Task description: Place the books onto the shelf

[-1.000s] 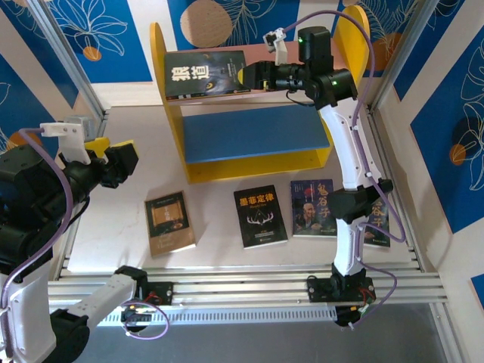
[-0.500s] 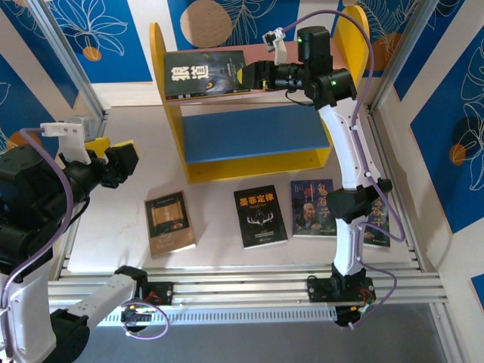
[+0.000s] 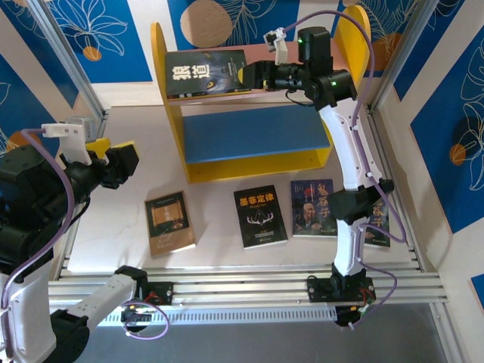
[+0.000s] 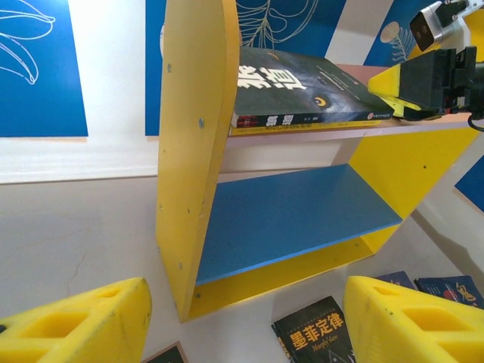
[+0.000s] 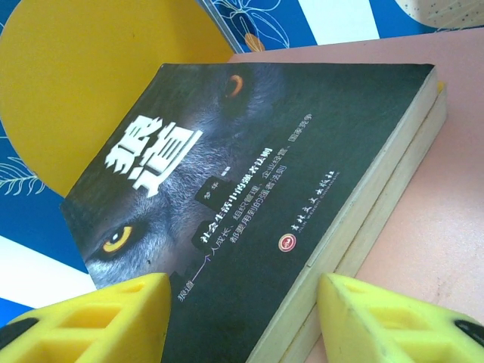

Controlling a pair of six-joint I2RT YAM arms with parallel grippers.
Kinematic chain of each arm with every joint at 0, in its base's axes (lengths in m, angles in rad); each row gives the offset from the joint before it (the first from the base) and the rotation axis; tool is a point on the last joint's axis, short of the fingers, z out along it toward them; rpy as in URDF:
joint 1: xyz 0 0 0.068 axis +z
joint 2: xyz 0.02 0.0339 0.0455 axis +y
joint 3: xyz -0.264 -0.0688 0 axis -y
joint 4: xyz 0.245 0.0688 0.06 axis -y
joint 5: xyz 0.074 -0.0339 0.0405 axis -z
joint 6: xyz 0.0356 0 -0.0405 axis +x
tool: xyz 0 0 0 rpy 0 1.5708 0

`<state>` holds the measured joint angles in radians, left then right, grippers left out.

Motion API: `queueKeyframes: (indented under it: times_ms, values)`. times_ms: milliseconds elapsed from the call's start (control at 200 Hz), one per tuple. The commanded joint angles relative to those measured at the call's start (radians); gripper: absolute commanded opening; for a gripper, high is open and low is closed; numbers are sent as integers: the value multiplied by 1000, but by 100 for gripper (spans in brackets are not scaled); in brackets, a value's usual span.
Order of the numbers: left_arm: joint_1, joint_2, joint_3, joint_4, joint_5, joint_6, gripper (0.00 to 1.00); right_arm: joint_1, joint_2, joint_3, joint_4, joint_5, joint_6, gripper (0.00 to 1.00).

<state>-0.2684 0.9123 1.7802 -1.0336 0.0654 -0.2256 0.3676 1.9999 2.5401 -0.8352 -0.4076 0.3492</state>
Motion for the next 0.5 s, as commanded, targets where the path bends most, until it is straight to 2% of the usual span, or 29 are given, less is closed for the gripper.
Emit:
queueKeyframes:
  times_ms: [0,495]
  values:
    - [11,-10,-8,4,-12,15,68,-7,-52,-69,18,-11,4,55]
    - [11,-14,-13,6,-3,9,68,1,-122,-201,91,-57,-22,50]
